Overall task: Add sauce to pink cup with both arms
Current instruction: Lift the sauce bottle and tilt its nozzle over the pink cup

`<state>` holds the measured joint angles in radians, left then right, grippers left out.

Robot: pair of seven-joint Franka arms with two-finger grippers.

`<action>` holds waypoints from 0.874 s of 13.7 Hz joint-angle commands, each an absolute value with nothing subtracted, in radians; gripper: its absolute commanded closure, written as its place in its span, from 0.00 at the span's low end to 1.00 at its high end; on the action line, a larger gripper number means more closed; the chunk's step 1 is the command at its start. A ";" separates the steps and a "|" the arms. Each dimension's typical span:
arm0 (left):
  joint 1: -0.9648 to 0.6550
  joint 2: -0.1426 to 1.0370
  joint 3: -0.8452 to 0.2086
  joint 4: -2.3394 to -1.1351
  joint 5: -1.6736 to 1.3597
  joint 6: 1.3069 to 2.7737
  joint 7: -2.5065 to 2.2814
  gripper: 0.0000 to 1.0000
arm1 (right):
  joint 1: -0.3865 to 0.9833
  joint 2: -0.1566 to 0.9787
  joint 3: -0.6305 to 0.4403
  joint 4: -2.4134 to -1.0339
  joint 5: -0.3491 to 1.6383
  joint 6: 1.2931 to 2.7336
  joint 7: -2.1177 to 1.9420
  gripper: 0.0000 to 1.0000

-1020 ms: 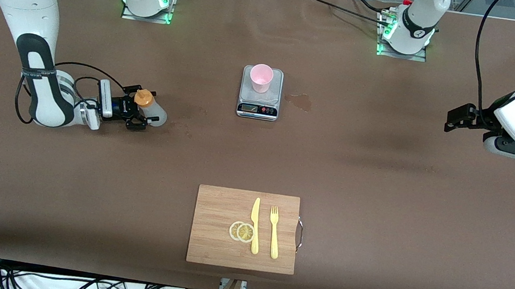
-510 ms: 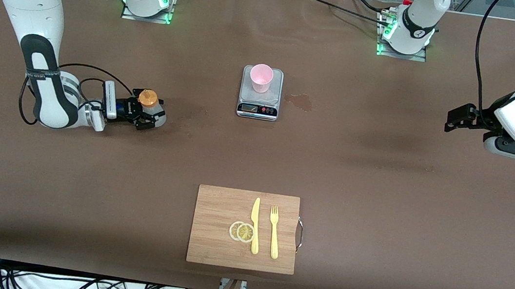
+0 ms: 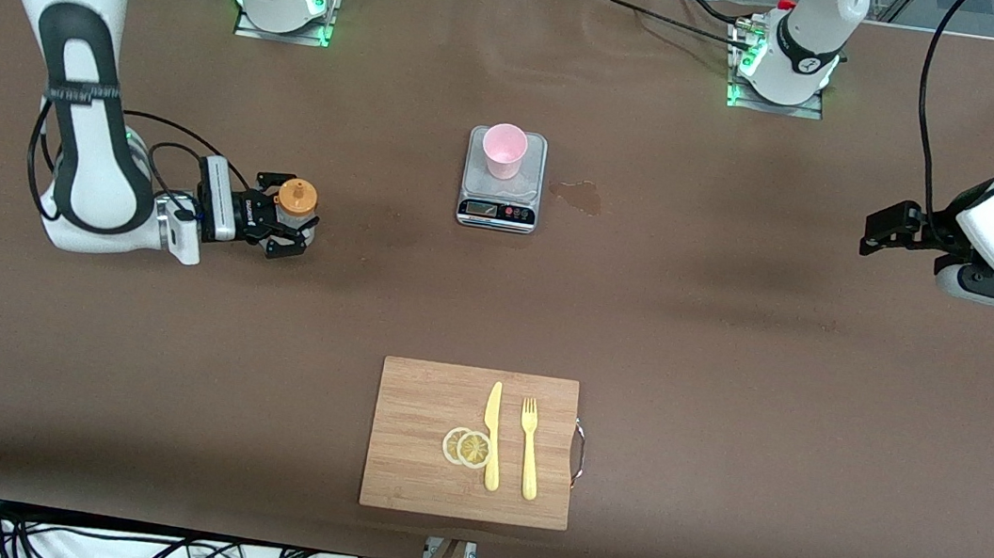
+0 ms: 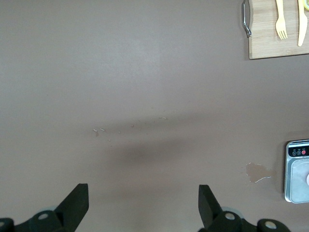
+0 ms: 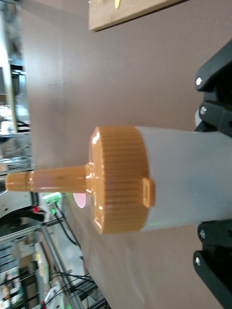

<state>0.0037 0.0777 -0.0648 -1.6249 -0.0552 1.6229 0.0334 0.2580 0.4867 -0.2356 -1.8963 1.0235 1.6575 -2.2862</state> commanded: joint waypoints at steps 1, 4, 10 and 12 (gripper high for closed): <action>0.008 0.069 -0.067 -1.632 -0.028 1.626 0.051 0.00 | 0.385 0.361 -0.275 -1.936 0.902 1.753 -2.061 0.94; 0.006 0.071 -0.069 -1.632 -0.028 1.626 0.051 0.00 | 0.506 0.287 -0.285 -1.953 0.758 1.850 -1.814 0.95; 0.006 0.069 -0.069 -1.634 -0.028 1.626 0.049 0.00 | 0.685 0.195 -0.285 -2.130 0.638 2.071 -1.596 0.95; 0.006 0.069 -0.069 -1.634 -0.028 1.626 0.049 0.00 | 0.733 0.192 -0.287 -2.141 0.577 2.094 -1.516 0.96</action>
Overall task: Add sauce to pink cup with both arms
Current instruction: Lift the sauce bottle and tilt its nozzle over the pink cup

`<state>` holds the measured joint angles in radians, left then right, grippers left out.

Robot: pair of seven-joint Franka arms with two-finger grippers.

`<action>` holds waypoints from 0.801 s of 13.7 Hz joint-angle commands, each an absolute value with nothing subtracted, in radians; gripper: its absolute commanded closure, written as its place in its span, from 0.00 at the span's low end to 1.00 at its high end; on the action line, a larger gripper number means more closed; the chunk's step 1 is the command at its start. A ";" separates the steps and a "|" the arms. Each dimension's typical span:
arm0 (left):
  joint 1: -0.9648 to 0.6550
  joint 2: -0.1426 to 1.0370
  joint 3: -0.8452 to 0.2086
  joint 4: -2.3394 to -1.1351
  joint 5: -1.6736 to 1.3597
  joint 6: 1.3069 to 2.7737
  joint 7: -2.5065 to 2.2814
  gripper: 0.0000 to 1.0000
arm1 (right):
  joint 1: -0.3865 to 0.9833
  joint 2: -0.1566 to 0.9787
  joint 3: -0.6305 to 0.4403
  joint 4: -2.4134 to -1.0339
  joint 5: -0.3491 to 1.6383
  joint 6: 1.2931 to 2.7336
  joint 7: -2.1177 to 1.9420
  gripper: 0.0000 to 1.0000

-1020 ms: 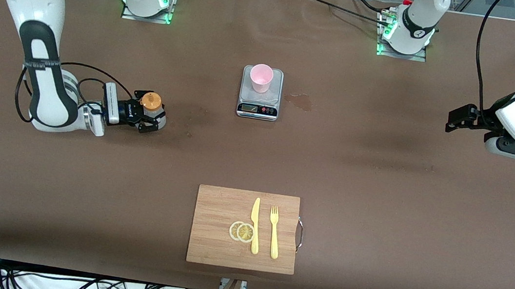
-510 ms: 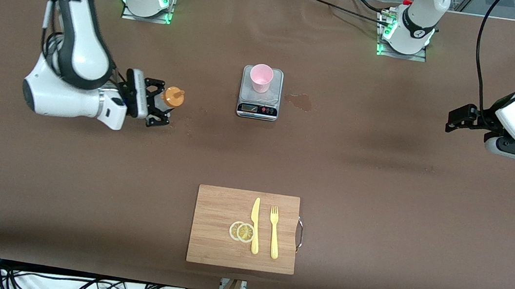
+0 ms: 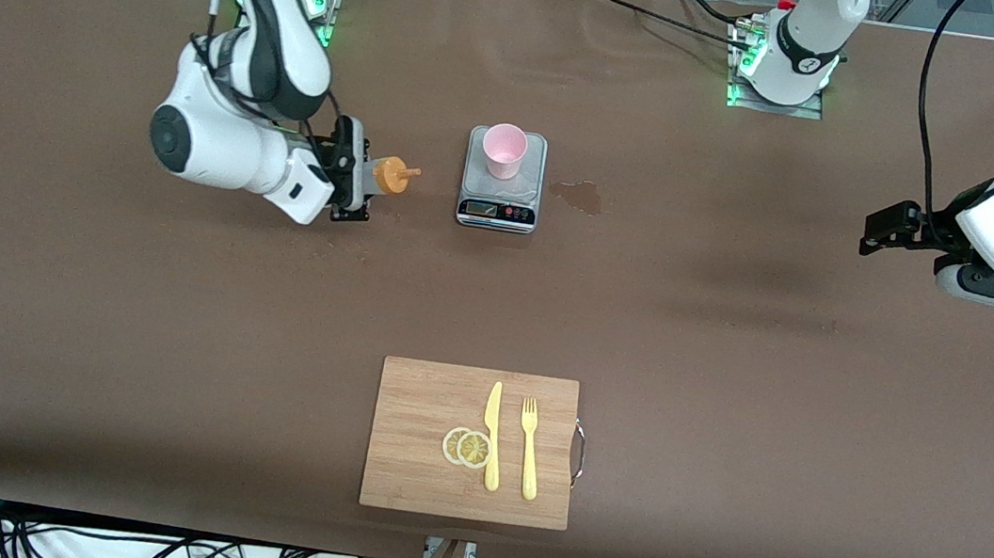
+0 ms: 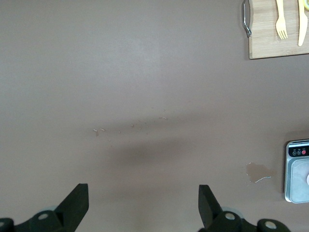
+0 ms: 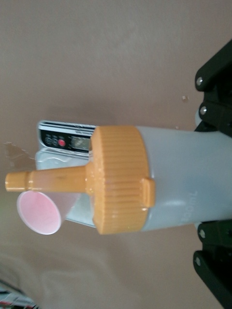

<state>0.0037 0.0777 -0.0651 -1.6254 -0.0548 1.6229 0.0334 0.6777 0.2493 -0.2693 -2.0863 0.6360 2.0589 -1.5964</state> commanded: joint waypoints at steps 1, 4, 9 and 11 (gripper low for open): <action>0.006 0.071 -0.068 -1.634 -0.028 1.626 0.051 0.00 | 0.753 0.192 -0.287 -2.140 0.533 2.095 -1.452 0.96; 0.008 0.069 -0.068 -1.634 -0.028 1.626 0.051 0.00 | 0.827 0.192 -0.284 -2.137 0.425 2.111 -1.272 0.96; 0.009 0.069 -0.064 -1.634 -0.028 1.611 0.054 0.00 | 0.958 0.199 -0.279 -2.132 0.270 2.120 -0.981 0.96; 0.009 0.069 -0.066 -1.634 -0.028 1.609 0.052 0.00 | 0.995 0.199 -0.278 -2.132 0.212 2.118 -0.887 0.96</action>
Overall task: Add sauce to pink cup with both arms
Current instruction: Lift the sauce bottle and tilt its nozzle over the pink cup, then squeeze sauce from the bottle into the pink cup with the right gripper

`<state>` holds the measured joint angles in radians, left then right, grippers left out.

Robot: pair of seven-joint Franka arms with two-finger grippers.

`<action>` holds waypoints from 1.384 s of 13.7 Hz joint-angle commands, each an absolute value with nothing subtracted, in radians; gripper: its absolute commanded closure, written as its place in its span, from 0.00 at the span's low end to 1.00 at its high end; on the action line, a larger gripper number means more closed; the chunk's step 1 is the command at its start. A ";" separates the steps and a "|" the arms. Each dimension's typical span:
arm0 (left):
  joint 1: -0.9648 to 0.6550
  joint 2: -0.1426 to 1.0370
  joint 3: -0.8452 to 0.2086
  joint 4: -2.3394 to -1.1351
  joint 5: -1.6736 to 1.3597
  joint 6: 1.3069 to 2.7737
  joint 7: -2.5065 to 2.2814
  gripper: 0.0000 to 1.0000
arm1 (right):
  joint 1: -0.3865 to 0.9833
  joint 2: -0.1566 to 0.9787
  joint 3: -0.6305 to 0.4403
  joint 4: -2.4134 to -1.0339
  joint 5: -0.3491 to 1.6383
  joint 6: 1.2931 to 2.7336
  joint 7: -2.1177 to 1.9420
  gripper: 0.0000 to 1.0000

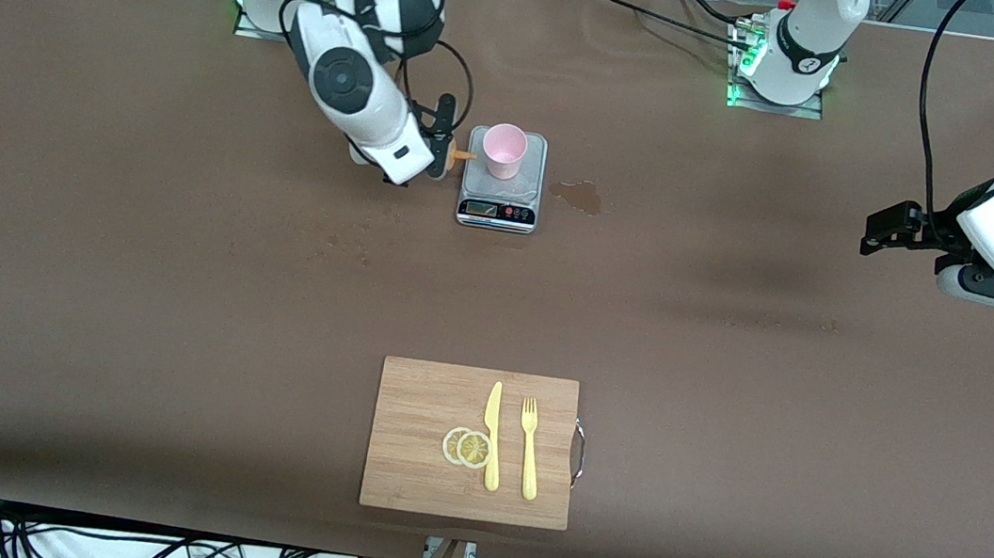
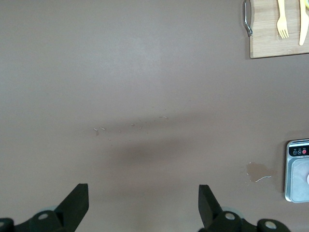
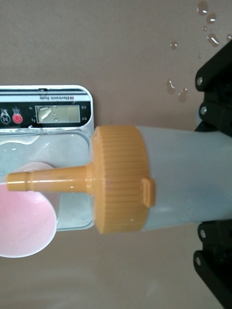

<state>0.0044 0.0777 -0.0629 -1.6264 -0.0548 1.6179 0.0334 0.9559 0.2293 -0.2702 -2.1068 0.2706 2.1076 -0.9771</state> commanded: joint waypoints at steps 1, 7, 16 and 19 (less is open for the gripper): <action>0.009 0.069 -0.064 -1.634 -0.028 1.609 0.052 0.00 | 1.003 0.199 -0.276 -2.132 0.190 2.117 -0.855 0.96; 0.009 0.069 -0.066 -1.634 -0.028 1.609 0.051 0.00 | 1.039 0.210 -0.203 -2.115 0.025 2.086 -0.635 0.96; 0.009 0.069 -0.066 -1.634 -0.028 1.605 0.051 0.00 | 1.065 0.225 -0.161 -2.047 -0.094 1.947 -0.552 0.96; 0.009 0.069 -0.066 -1.632 -0.028 1.605 0.051 0.00 | 1.065 0.239 -0.143 -2.014 -0.115 1.913 -0.522 0.96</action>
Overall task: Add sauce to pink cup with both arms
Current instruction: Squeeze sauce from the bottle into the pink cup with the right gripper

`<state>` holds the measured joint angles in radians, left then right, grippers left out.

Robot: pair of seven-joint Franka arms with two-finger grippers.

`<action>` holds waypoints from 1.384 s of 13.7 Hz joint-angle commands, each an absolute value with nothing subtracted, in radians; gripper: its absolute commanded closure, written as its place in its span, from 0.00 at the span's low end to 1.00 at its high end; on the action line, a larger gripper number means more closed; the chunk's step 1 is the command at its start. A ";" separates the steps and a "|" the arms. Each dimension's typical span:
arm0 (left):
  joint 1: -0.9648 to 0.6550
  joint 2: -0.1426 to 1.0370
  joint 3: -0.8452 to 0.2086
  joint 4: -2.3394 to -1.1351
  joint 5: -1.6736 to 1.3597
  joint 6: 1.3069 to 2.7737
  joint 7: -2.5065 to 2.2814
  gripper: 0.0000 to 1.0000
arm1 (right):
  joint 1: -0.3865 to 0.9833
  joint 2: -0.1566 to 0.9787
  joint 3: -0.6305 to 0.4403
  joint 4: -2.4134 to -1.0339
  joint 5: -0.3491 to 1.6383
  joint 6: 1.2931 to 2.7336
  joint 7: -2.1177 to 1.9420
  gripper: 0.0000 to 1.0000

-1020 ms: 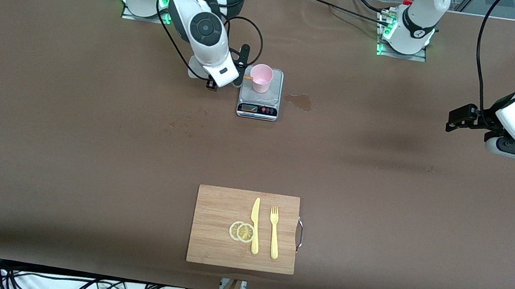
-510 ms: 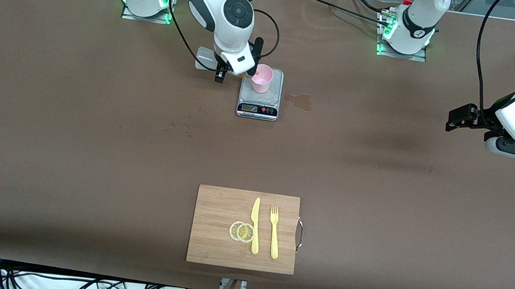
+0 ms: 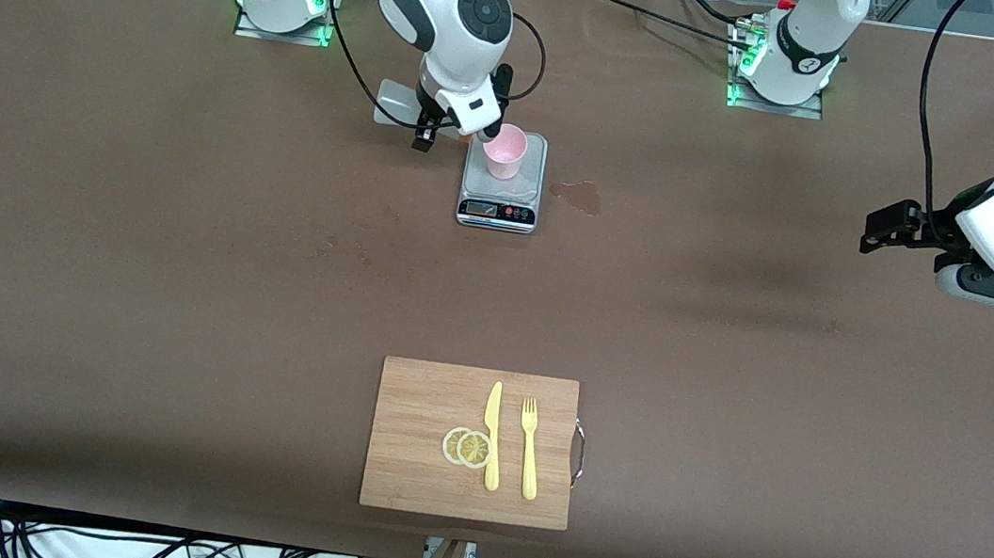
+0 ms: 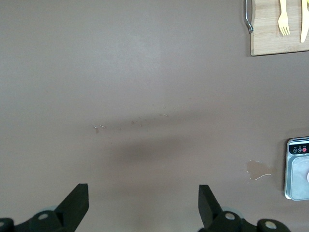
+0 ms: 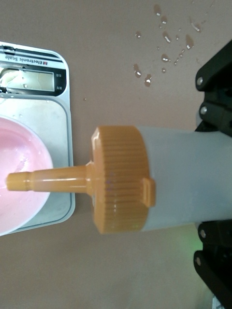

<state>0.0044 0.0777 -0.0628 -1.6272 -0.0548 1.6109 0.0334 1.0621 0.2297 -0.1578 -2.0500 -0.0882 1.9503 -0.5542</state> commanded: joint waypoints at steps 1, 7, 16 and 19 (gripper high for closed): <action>0.009 0.069 -0.067 -1.632 -0.028 1.605 0.051 0.00 | 1.065 0.239 -0.143 -2.014 -0.115 1.913 -0.522 0.96; 0.009 0.069 -0.067 -1.632 -0.028 1.605 0.051 0.00 | 1.028 0.221 -0.153 -1.993 -0.049 1.910 -0.572 0.87; 0.009 0.069 -0.067 -1.632 -0.028 1.605 0.051 0.00 | 0.996 0.123 -0.146 -1.994 0.035 1.904 -0.646 0.86; 0.009 0.069 -0.067 -1.632 -0.028 1.605 0.051 0.00 | 0.974 0.089 -0.146 -1.994 0.071 1.899 -0.683 0.86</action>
